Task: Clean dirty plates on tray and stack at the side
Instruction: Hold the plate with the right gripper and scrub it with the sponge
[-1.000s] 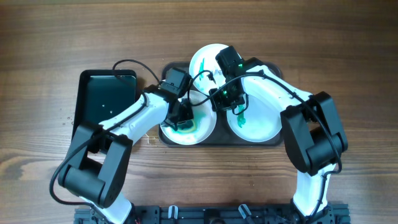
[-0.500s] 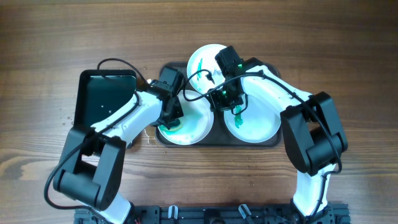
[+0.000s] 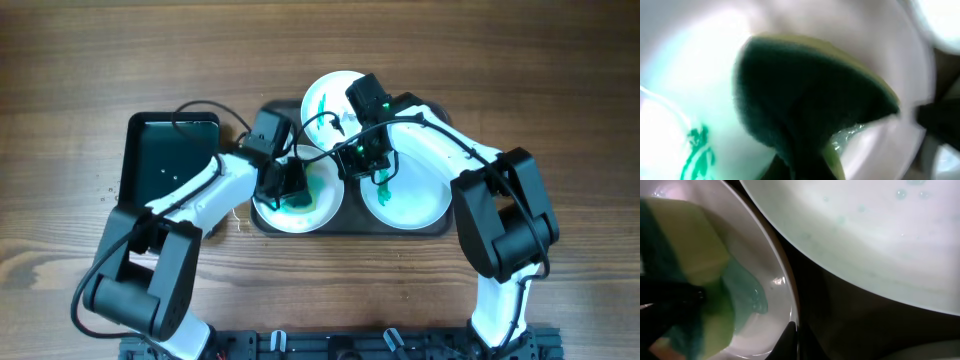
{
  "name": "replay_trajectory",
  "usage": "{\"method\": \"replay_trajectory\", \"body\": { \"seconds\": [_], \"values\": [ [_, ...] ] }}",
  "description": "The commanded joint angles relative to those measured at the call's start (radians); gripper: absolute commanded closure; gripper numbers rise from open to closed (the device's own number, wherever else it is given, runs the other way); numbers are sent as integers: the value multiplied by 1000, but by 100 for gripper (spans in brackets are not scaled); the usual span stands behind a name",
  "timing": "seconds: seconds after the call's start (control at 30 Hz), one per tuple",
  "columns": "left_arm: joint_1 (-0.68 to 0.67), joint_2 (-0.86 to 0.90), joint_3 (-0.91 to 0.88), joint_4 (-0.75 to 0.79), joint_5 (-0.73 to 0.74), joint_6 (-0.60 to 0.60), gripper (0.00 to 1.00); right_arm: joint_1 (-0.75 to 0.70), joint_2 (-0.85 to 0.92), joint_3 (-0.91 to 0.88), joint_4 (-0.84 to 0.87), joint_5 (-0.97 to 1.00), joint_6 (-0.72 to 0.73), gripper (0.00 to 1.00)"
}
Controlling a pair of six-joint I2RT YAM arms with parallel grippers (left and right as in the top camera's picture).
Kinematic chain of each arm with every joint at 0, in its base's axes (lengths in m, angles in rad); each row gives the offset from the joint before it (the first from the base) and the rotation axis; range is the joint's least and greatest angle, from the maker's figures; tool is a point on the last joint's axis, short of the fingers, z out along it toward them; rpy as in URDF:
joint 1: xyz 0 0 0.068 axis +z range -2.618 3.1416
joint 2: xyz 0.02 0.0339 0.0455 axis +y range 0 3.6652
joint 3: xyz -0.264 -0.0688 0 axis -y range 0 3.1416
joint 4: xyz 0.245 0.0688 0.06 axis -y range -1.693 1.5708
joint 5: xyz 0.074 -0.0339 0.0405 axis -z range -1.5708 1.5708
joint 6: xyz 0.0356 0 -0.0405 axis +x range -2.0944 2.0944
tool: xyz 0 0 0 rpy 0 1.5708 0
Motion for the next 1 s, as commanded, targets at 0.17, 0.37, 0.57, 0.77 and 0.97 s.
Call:
{"method": "replay_trajectory", "body": {
  "seconds": [0.17, 0.37, 0.57, 0.77, 0.97],
  "values": [
    [6, -4, -106, -43, -377, -145, 96, -7, 15, -8, -2, 34, 0, 96],
    [6, -4, -106, -55, -636, -191, 96, -7, 15, -8, -1, 35, -1, 96],
    [6, -29, -83, -37, -688, -191, 96, -7, 15, -8, -1, 35, -1, 96],
    [6, -146, -72, 119, -340, -114, 96, -7, 15, -8, -1, 35, -1, 96],
    [6, -144, -76, 134, -117, -47, 96, -7, 15, -8, 2, 35, -2, 96]
  ]
}}
